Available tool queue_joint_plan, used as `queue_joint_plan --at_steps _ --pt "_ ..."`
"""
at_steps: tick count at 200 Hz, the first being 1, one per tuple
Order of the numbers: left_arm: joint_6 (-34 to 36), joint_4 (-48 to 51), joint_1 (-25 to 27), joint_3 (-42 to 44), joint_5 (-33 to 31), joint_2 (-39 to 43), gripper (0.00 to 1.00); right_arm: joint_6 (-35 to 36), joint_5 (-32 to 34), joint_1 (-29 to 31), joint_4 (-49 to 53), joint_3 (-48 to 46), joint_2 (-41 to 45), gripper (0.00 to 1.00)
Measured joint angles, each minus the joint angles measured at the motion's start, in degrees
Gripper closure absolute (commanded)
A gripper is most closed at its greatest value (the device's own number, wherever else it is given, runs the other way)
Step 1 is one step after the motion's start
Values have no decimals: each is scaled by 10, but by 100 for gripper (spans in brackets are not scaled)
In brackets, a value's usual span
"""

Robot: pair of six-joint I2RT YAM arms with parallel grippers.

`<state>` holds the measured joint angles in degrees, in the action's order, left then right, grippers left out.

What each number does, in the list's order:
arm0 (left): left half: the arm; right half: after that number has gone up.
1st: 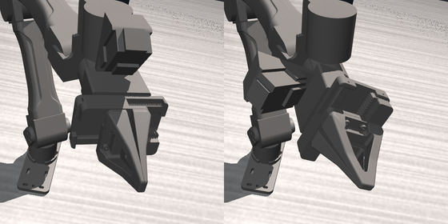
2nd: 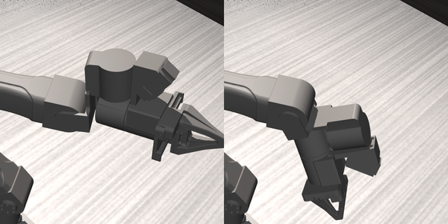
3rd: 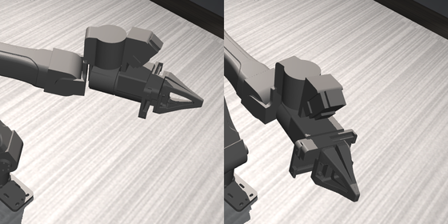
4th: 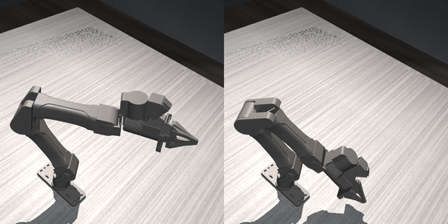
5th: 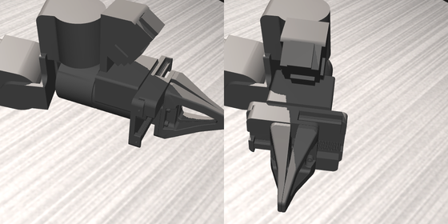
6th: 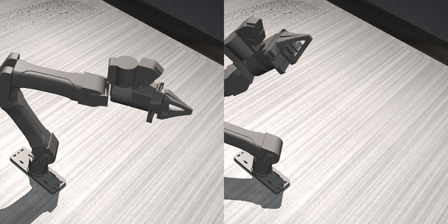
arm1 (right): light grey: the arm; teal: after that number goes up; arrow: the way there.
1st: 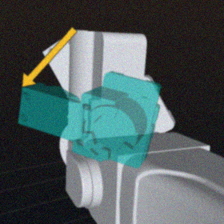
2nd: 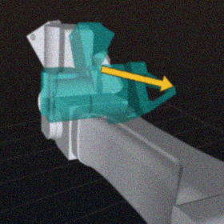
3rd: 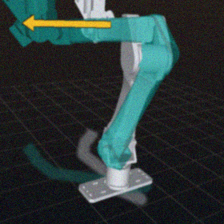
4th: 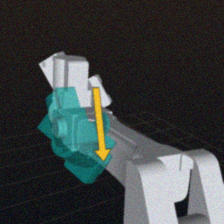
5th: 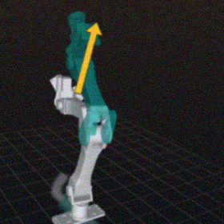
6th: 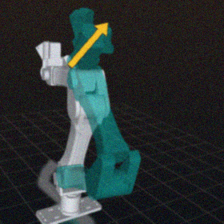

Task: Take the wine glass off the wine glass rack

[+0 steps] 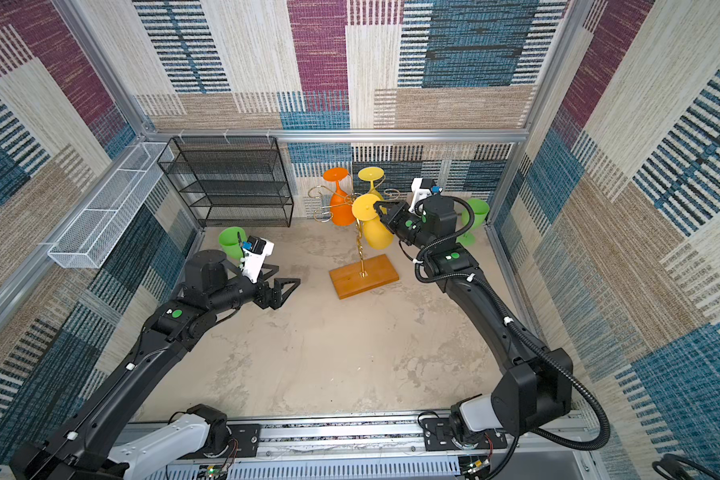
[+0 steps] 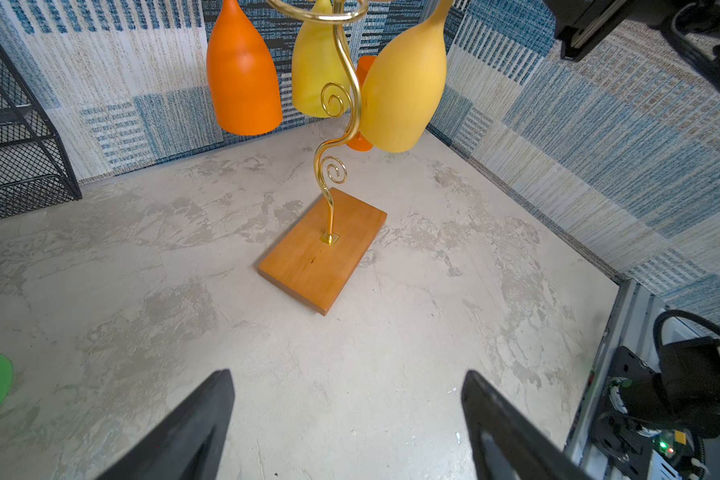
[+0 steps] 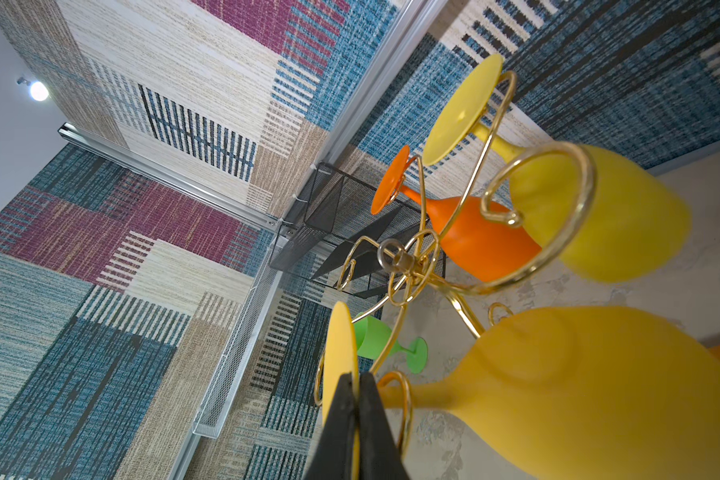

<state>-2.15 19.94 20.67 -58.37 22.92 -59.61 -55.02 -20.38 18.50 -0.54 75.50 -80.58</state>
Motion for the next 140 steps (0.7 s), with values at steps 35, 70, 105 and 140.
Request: queue_joint_plan --at_steps 35,70,105,140 --pt "0 0 0 0 0 -2 12 -7 3 0 -7 -21 14 100" --pt "0 0 0 0 0 -3 12 -27 5 0 -8 -32 24 100" --pt "0 0 0 0 0 -3 12 -54 5 0 -9 -52 38 100" --pt "0 0 0 0 1 -3 12 -83 5 0 -9 -63 46 100"
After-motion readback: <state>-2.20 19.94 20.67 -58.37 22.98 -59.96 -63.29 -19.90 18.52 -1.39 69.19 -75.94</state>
